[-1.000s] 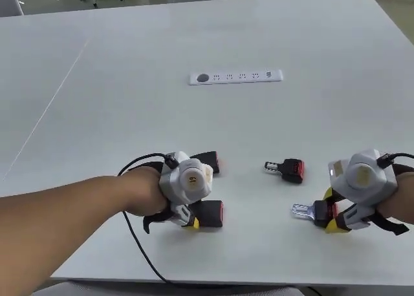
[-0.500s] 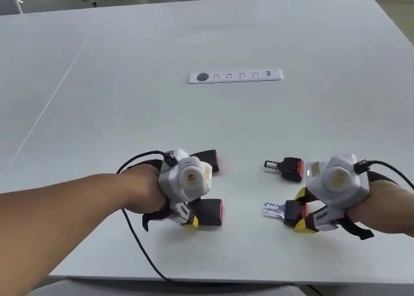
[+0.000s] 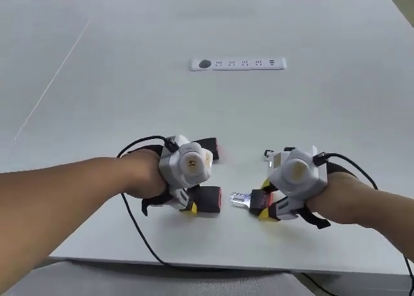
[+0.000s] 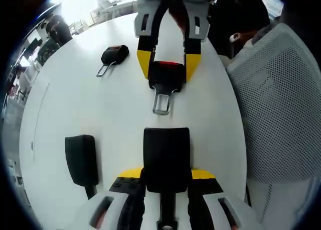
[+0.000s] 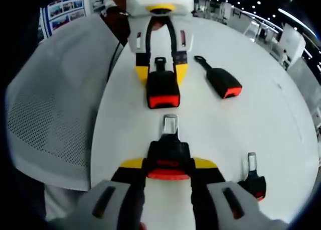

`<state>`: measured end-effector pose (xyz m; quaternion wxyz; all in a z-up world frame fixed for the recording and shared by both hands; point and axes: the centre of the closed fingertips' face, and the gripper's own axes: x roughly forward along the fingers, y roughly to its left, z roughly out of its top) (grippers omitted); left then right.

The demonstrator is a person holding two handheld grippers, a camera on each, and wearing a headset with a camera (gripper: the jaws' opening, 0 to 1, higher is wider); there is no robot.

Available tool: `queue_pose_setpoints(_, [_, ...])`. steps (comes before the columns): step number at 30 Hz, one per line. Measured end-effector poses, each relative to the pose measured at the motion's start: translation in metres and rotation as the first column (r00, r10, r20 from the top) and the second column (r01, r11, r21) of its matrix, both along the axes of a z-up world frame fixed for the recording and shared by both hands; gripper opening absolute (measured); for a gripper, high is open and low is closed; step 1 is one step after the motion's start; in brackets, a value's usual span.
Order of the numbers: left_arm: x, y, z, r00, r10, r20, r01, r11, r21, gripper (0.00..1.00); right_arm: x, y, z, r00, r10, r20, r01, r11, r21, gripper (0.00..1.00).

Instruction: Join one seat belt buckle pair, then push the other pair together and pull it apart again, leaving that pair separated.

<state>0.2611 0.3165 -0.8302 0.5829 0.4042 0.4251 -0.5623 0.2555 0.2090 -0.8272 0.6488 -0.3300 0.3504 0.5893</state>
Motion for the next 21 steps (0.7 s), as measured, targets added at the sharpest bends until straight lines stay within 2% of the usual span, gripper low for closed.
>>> queue_pose_setpoints(8, [0.0,-0.001,0.0,1.0,0.005,-0.001,-0.005,1.0,0.0,0.33,-0.003,0.016,0.0,1.0,0.023,0.002,-0.023,1.0,0.012,0.34])
queue_pose_setpoints(13, [-0.001,0.0,0.0,1.0,0.002,-0.001,-0.002,1.0,0.001,0.33,-0.003,0.015,-0.001,1.0,0.011,-0.003,-0.01,1.0,0.014,0.34])
queue_pose_setpoints(21, [0.0,-0.001,0.0,1.0,0.014,0.001,-0.014,1.0,-0.002,0.33,0.0,0.017,0.002,0.999,0.029,0.019,-0.029,1.0,0.008,0.34])
